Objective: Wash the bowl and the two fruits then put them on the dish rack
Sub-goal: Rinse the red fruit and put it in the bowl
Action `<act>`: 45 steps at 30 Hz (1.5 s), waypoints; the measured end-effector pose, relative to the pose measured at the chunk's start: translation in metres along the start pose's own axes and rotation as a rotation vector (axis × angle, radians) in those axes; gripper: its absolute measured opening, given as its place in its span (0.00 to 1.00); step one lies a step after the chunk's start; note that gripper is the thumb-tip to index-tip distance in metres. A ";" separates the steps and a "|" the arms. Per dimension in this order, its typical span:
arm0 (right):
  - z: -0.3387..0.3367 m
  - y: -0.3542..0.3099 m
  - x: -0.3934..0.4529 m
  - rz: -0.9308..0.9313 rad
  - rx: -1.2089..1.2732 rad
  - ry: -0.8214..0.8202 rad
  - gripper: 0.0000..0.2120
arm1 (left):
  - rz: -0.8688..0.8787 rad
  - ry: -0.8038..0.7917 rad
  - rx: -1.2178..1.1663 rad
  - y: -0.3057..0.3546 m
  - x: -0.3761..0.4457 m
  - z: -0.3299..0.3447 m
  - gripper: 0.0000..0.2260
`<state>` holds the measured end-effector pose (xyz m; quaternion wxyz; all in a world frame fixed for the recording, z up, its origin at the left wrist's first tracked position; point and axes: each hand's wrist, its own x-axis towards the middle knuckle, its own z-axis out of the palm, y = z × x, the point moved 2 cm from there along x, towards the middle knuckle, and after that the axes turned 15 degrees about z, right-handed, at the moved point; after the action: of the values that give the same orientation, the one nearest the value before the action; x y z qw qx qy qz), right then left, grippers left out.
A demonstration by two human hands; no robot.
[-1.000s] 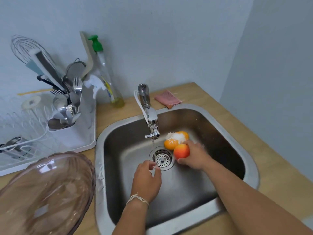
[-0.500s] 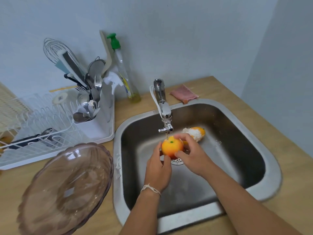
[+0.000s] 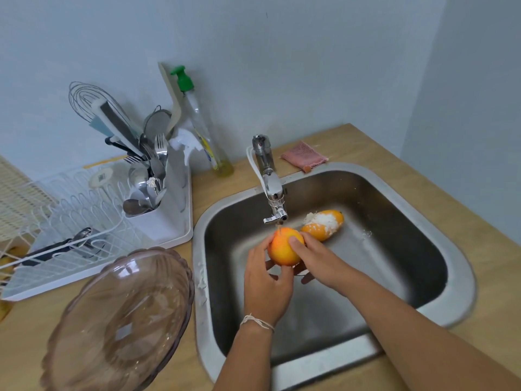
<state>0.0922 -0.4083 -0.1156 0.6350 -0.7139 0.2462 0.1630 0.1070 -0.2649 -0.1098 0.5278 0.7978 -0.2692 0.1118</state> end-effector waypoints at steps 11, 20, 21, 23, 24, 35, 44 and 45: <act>-0.007 -0.006 0.004 -0.191 0.243 -0.026 0.22 | -0.095 -0.014 -0.160 0.008 0.003 0.000 0.20; -0.005 -0.004 0.002 -0.257 0.017 0.078 0.15 | -0.159 -0.042 -0.150 0.002 0.002 0.003 0.15; -0.004 -0.004 0.001 -0.247 0.004 0.064 0.17 | -0.166 -0.043 -0.151 0.003 0.002 0.003 0.15; -0.004 -0.005 0.000 -0.221 -0.008 0.041 0.21 | -0.173 -0.043 -0.148 0.004 0.002 0.002 0.16; -0.004 -0.005 0.001 -0.203 -0.014 0.035 0.24 | -0.170 -0.040 -0.144 0.004 0.002 0.002 0.16; -0.004 -0.003 0.002 -0.010 0.011 -0.028 0.23 | -0.058 -0.119 -0.023 -0.003 0.001 0.004 0.21; -0.006 -0.006 0.003 -0.174 0.056 -0.017 0.21 | -0.268 -0.115 -0.026 -0.016 -0.002 0.008 0.24; -0.007 -0.006 0.004 -0.181 0.050 -0.003 0.21 | -0.274 -0.118 -0.023 -0.017 -0.001 0.010 0.23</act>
<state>0.0977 -0.4158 -0.1119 0.6651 -0.7168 0.1838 0.0999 0.1140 -0.2683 -0.1278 0.5303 0.8263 -0.1895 -0.0115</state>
